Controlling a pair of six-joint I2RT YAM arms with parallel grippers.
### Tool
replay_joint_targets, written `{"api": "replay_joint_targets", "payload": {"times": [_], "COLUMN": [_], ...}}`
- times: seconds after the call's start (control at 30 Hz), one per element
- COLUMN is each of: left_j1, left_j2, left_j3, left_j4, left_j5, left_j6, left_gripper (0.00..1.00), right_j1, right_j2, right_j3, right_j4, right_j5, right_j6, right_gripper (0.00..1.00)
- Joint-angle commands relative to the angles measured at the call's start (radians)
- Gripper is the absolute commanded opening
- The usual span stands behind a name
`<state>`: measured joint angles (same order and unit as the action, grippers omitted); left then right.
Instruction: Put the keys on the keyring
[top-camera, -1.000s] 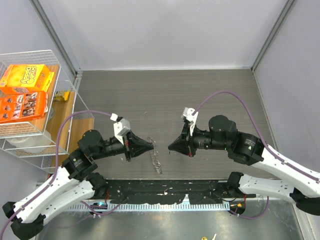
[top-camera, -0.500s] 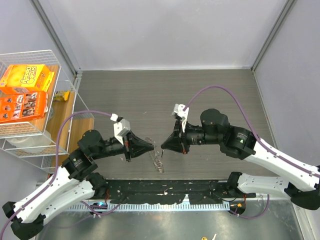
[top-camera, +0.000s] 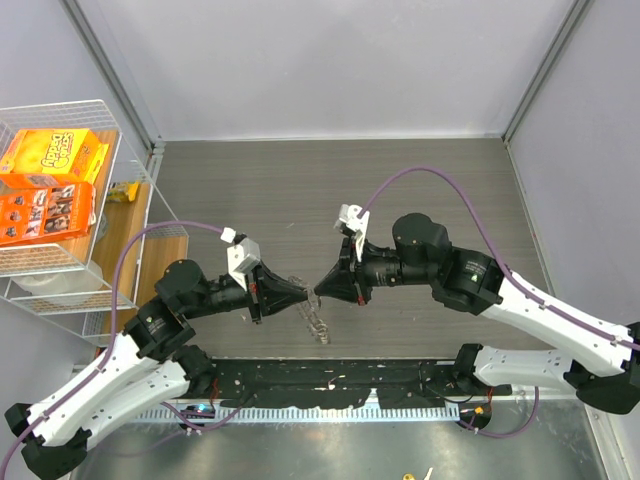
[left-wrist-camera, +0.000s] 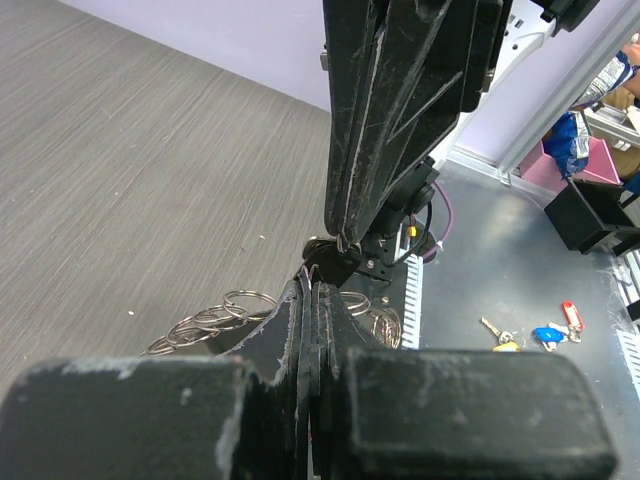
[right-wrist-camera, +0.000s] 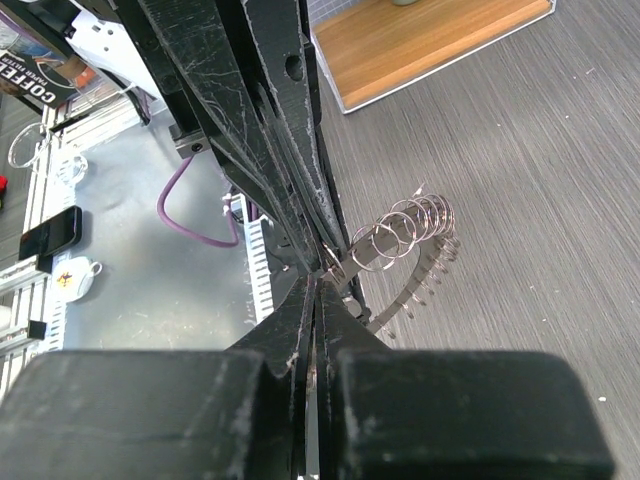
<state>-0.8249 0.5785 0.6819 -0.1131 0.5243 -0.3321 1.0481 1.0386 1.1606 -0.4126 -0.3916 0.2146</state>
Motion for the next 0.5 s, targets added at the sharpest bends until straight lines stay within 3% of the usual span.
{"api": "replay_joint_targets", "payload": {"times": [0.0,0.47], "left_j1": [0.000,0.000], "left_j2": [-0.003,-0.009], "left_j3": [0.012,0.010], "left_j4": [0.075,0.073], "left_j5": [0.022,0.023], "left_j6": [0.011,0.011], "left_gripper": [0.00,0.00], "right_j1": [0.009,0.020], "right_j2": [0.006,0.024], "right_j3": [0.050,0.059], "right_j4": [0.057,0.086], "right_j5": [-0.006,0.007], "right_j6": [0.003,0.009], "right_gripper": [0.05,0.06]}}
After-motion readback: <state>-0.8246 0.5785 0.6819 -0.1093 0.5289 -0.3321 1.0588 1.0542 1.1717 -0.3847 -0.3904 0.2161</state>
